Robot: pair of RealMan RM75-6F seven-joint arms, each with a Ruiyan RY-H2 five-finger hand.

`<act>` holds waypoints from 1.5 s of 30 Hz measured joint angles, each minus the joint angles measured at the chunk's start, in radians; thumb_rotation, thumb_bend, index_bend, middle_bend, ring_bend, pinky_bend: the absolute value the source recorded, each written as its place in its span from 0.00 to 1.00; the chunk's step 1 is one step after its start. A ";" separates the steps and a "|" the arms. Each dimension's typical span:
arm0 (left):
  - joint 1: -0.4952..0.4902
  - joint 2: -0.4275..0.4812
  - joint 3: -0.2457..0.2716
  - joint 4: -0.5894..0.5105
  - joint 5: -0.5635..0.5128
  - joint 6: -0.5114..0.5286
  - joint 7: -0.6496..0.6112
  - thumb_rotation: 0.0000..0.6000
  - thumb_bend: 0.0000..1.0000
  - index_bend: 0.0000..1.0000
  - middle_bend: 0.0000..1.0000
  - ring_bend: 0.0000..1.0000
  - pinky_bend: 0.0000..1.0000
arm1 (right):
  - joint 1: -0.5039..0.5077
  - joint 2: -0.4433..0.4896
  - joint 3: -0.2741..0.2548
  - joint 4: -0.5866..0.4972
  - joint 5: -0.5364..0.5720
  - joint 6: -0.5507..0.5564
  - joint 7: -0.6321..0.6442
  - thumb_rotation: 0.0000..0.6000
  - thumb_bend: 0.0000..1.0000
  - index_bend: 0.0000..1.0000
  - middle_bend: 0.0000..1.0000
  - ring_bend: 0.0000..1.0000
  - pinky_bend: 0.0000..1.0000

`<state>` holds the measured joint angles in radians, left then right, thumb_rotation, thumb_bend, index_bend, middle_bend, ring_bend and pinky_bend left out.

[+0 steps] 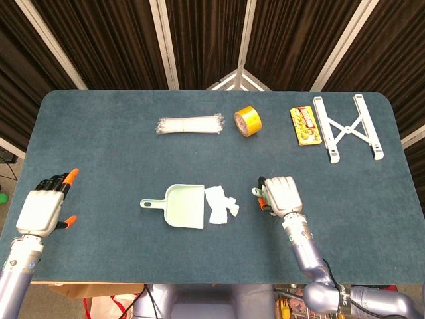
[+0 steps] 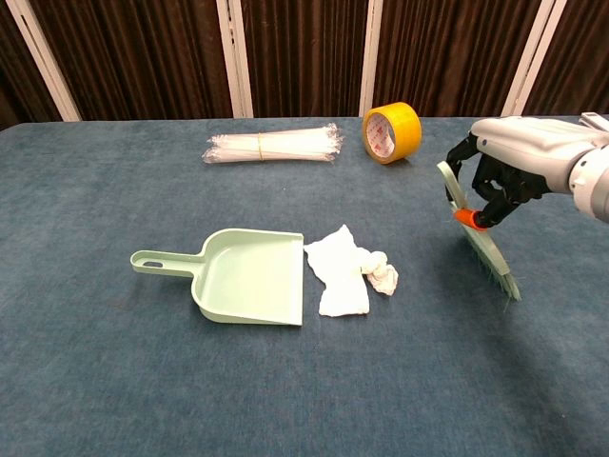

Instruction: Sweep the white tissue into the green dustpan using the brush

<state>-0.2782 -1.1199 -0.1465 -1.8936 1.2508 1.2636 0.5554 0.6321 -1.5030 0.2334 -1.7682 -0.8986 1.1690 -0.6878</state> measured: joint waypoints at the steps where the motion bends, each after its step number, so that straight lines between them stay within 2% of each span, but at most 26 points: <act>1: -0.018 -0.011 -0.011 0.000 -0.014 -0.006 0.027 1.00 0.18 0.25 0.62 0.61 0.65 | 0.001 0.001 0.000 -0.001 0.001 0.001 0.000 1.00 0.49 0.71 0.89 0.92 0.79; 4: -0.065 -0.046 -0.037 0.005 -0.067 -0.026 0.095 1.00 0.20 0.32 0.81 0.79 0.76 | 0.005 0.004 0.002 -0.007 0.007 0.005 -0.001 1.00 0.49 0.71 0.89 0.92 0.79; 6: -0.093 -0.070 -0.050 0.008 -0.109 -0.041 0.133 1.00 0.22 0.34 0.89 0.86 0.81 | 0.007 0.008 0.002 -0.009 0.012 0.008 0.000 1.00 0.49 0.71 0.89 0.92 0.79; 11: -0.167 -0.142 -0.074 0.020 -0.245 -0.077 0.237 1.00 0.27 0.38 0.97 0.94 0.89 | 0.009 0.012 -0.004 -0.015 0.020 0.013 0.002 1.00 0.49 0.71 0.89 0.92 0.79; 18: -0.251 -0.227 -0.091 0.029 -0.453 -0.097 0.333 1.00 0.37 0.39 1.00 0.99 0.98 | 0.013 0.018 -0.012 -0.028 0.023 0.022 0.003 1.00 0.51 0.71 0.89 0.92 0.79; 25: -0.341 -0.326 -0.098 0.025 -0.615 -0.073 0.411 1.00 0.39 0.38 1.00 1.00 0.99 | 0.016 0.017 -0.017 -0.035 0.029 0.029 0.011 1.00 0.51 0.71 0.89 0.92 0.79; 34: -0.419 -0.419 -0.103 0.053 -0.715 -0.029 0.447 1.00 0.42 0.39 1.00 1.00 0.99 | 0.018 0.017 -0.025 -0.039 0.035 0.033 0.020 1.00 0.51 0.71 0.89 0.92 0.79; 45: -0.477 -0.485 -0.090 0.096 -0.756 -0.003 0.459 1.00 0.45 0.40 1.00 1.00 0.99 | 0.020 0.023 -0.028 -0.036 0.040 0.037 0.034 1.00 0.51 0.71 0.89 0.92 0.79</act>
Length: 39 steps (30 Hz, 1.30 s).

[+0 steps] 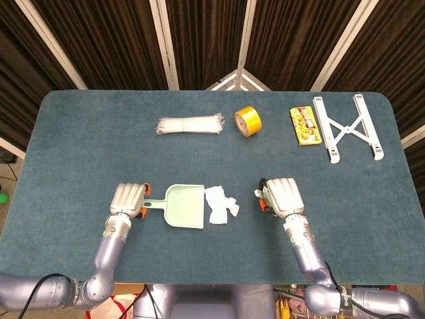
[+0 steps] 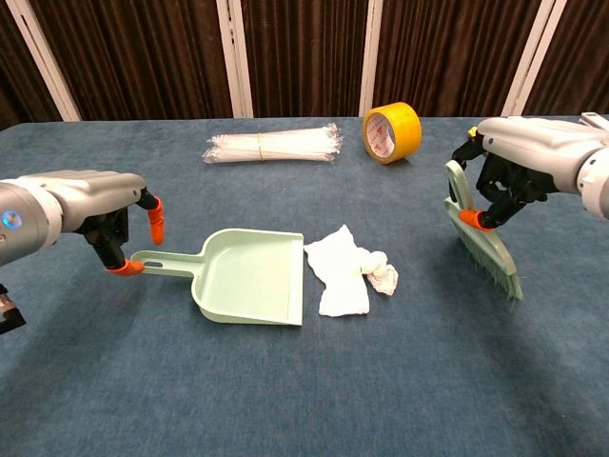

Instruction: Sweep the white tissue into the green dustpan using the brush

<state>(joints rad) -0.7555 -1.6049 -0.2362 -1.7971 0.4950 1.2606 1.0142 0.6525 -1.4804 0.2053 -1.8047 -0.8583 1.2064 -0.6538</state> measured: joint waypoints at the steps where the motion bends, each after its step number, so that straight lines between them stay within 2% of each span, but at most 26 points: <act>1: -0.005 -0.006 0.003 0.004 -0.002 0.002 0.001 1.00 0.45 0.40 1.00 1.00 0.99 | 0.001 0.001 0.000 0.000 0.000 0.000 0.001 1.00 0.51 0.71 0.89 0.92 0.79; 9: -0.031 -0.038 0.013 0.028 -0.023 0.014 0.004 1.00 0.45 0.41 1.00 1.00 0.99 | 0.006 0.002 0.000 0.000 0.013 0.002 -0.001 1.00 0.51 0.71 0.89 0.92 0.79; 16: -0.048 -0.062 0.022 0.045 -0.027 0.025 0.004 1.00 0.54 0.55 1.00 1.00 1.00 | 0.001 0.012 -0.010 0.002 0.012 -0.005 0.017 1.00 0.52 0.72 0.89 0.92 0.79; 20: -0.051 -0.075 0.030 0.055 -0.002 0.037 -0.007 1.00 0.55 0.57 1.00 1.00 1.00 | 0.000 0.015 -0.012 -0.005 0.009 -0.004 0.021 1.00 0.52 0.72 0.89 0.92 0.79; 24: -0.056 -0.082 0.031 0.054 0.006 0.046 -0.017 1.00 0.55 0.57 1.00 1.00 1.00 | 0.001 0.016 -0.013 -0.017 0.005 -0.001 0.022 1.00 0.60 0.74 0.89 0.92 0.79; 26: -0.058 -0.082 0.030 0.050 0.007 0.048 -0.018 1.00 0.55 0.57 1.00 1.00 1.00 | 0.002 0.017 -0.014 -0.023 0.001 0.004 0.019 1.00 0.68 0.75 0.89 0.92 0.79; 31: -0.061 -0.075 0.031 0.038 0.010 0.051 -0.022 1.00 0.55 0.57 1.00 1.00 1.00 | 0.002 0.018 -0.011 -0.039 0.011 0.012 0.018 1.00 0.95 0.76 0.89 0.92 0.79; 33: -0.062 -0.072 0.032 0.035 0.012 0.050 -0.025 1.00 0.55 0.57 1.00 1.00 1.00 | 0.002 0.018 -0.010 -0.046 0.021 0.016 0.012 1.00 1.00 0.77 0.89 0.92 0.79; 39: -0.062 -0.061 0.036 0.029 0.014 0.049 -0.035 1.00 0.55 0.57 1.00 1.00 1.00 | 0.005 0.015 -0.016 -0.054 0.031 0.029 -0.007 1.00 1.00 0.79 0.89 0.92 0.81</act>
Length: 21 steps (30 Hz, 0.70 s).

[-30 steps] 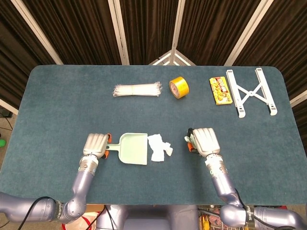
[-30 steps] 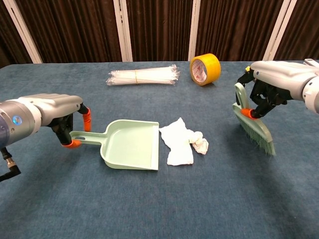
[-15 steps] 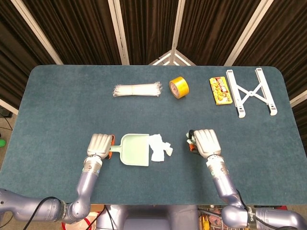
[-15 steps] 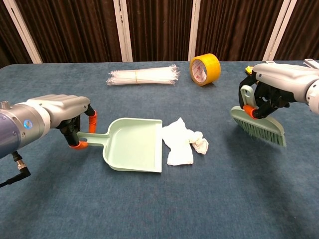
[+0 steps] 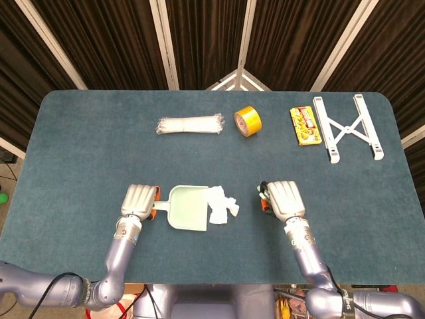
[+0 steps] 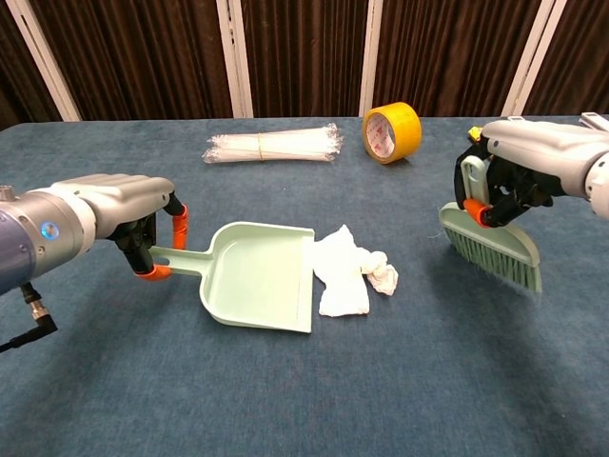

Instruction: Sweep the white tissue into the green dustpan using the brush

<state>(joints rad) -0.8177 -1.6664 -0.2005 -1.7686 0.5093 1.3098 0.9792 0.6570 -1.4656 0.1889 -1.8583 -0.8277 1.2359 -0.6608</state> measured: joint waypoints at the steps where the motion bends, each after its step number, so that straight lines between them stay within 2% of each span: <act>1: 0.000 0.002 0.001 -0.001 0.000 0.000 -0.002 1.00 0.55 0.57 1.00 1.00 1.00 | 0.001 0.000 0.000 0.000 0.000 0.000 -0.001 1.00 1.00 0.79 0.89 0.92 0.82; 6: 0.000 0.007 0.003 -0.002 0.003 0.001 -0.010 1.00 0.57 0.60 1.00 1.00 1.00 | 0.004 -0.006 0.002 -0.002 -0.015 0.010 -0.001 1.00 1.00 0.79 0.89 0.92 0.82; 10: -0.005 0.003 0.000 0.000 0.001 0.004 -0.010 1.00 0.62 0.65 1.00 1.00 1.00 | 0.007 -0.016 0.007 0.000 -0.026 0.023 -0.002 1.00 1.00 0.79 0.89 0.92 0.82; 16: -0.017 -0.017 -0.010 0.016 -0.009 0.025 0.003 1.00 0.70 0.76 1.00 1.00 1.00 | 0.015 -0.025 0.018 -0.002 0.003 0.037 -0.030 1.00 1.00 0.79 0.89 0.92 0.82; 21: -0.026 -0.035 -0.030 0.032 -0.031 0.038 0.007 1.00 0.72 0.78 1.00 1.00 1.00 | 0.022 -0.033 0.024 0.000 0.024 0.045 -0.047 1.00 1.00 0.79 0.89 0.92 0.83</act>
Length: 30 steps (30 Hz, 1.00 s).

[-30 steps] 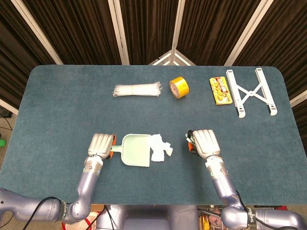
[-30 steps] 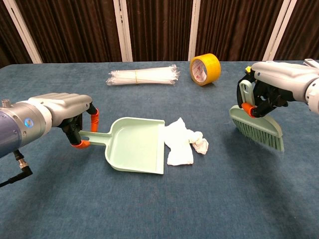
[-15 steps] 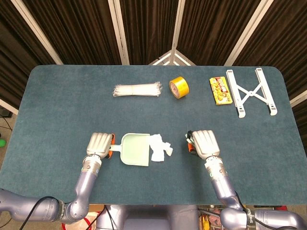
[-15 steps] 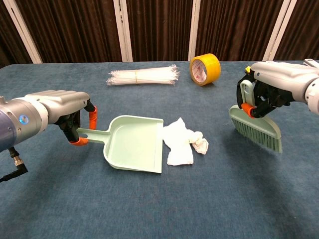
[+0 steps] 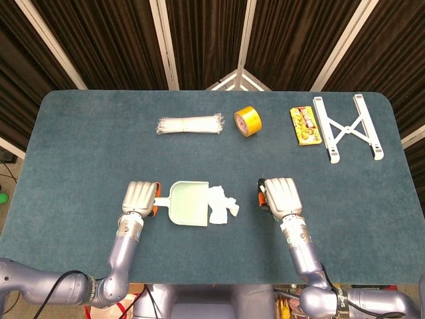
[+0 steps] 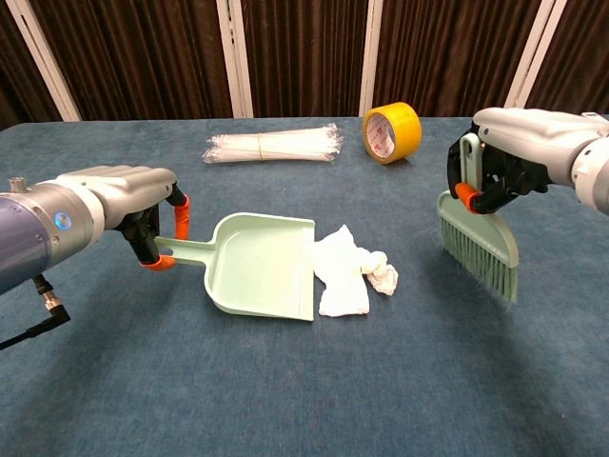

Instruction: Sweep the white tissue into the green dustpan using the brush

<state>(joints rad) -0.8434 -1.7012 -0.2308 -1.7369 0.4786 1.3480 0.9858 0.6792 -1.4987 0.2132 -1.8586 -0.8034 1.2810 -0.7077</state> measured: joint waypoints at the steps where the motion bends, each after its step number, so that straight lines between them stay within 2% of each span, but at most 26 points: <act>1: -0.003 -0.005 -0.005 0.003 -0.007 0.003 0.002 1.00 0.72 0.78 1.00 1.00 1.00 | 0.001 -0.001 0.000 0.001 0.001 0.001 -0.002 1.00 1.00 0.79 0.89 0.92 0.83; 16: -0.029 -0.056 -0.054 0.017 -0.076 0.013 0.005 1.00 0.72 0.78 1.00 1.00 1.00 | 0.024 -0.039 0.024 -0.005 0.064 0.035 -0.055 1.00 1.00 0.78 0.89 0.93 0.83; 30: -0.051 -0.087 -0.064 0.031 -0.100 0.011 0.013 1.00 0.73 0.79 1.00 1.00 1.00 | 0.078 -0.111 0.057 -0.081 0.147 0.066 -0.124 1.00 1.00 0.78 0.89 0.93 0.83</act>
<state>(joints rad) -0.8939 -1.7886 -0.2944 -1.7060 0.3785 1.3594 0.9989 0.7575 -1.6096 0.2706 -1.9393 -0.6565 1.3471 -0.8319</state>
